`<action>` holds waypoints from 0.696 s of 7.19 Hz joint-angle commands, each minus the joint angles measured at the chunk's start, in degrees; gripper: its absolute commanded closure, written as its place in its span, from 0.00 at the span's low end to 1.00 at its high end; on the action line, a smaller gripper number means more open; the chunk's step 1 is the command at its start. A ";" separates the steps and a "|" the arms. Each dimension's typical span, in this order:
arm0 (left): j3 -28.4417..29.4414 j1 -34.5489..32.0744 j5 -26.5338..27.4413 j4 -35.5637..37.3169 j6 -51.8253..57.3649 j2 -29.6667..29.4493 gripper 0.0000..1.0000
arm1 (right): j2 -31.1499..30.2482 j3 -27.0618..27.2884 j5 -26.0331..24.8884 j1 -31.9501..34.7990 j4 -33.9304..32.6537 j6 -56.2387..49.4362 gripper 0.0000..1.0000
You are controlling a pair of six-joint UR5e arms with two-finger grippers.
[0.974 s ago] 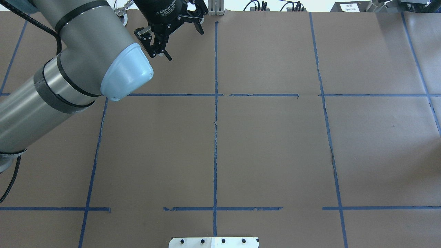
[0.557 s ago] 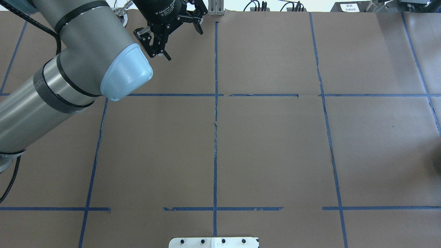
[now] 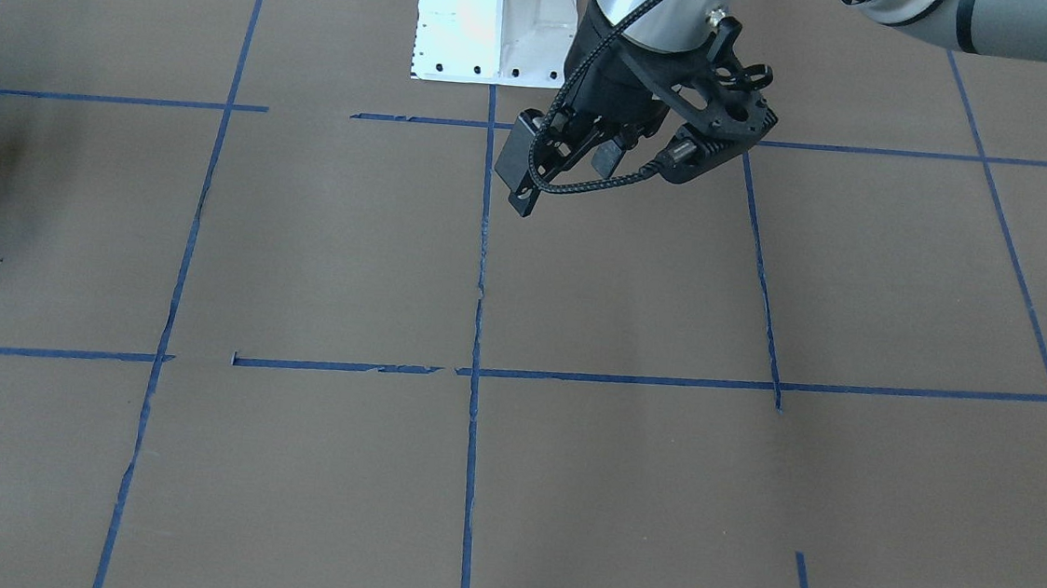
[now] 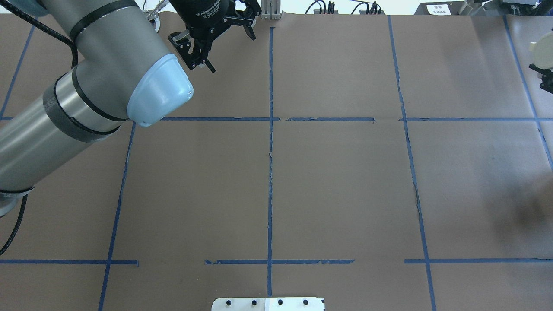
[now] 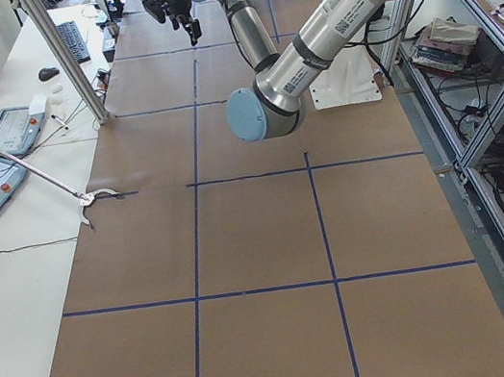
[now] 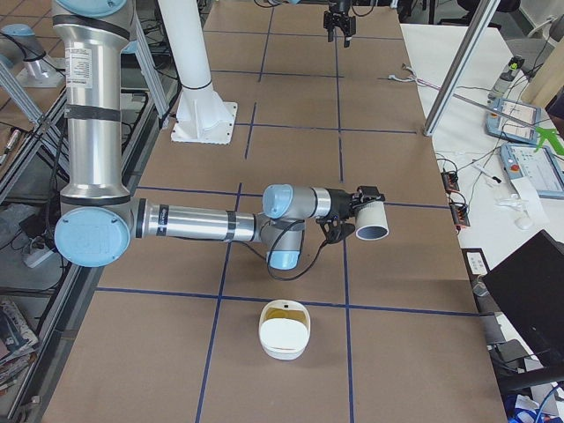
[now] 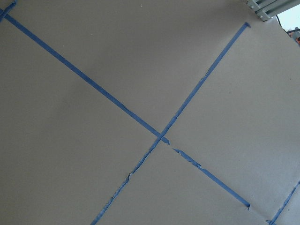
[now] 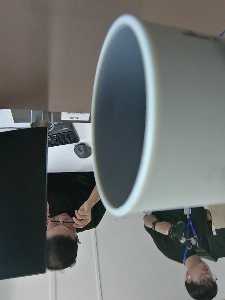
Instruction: Left arm hands cup to right arm to dump lemon
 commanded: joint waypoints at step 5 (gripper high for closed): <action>10.92 0.47 0.26 -3.54 6.58 -7.44 0.00 | 14.92 9.04 -31.24 -24.25 -34.04 -48.17 0.91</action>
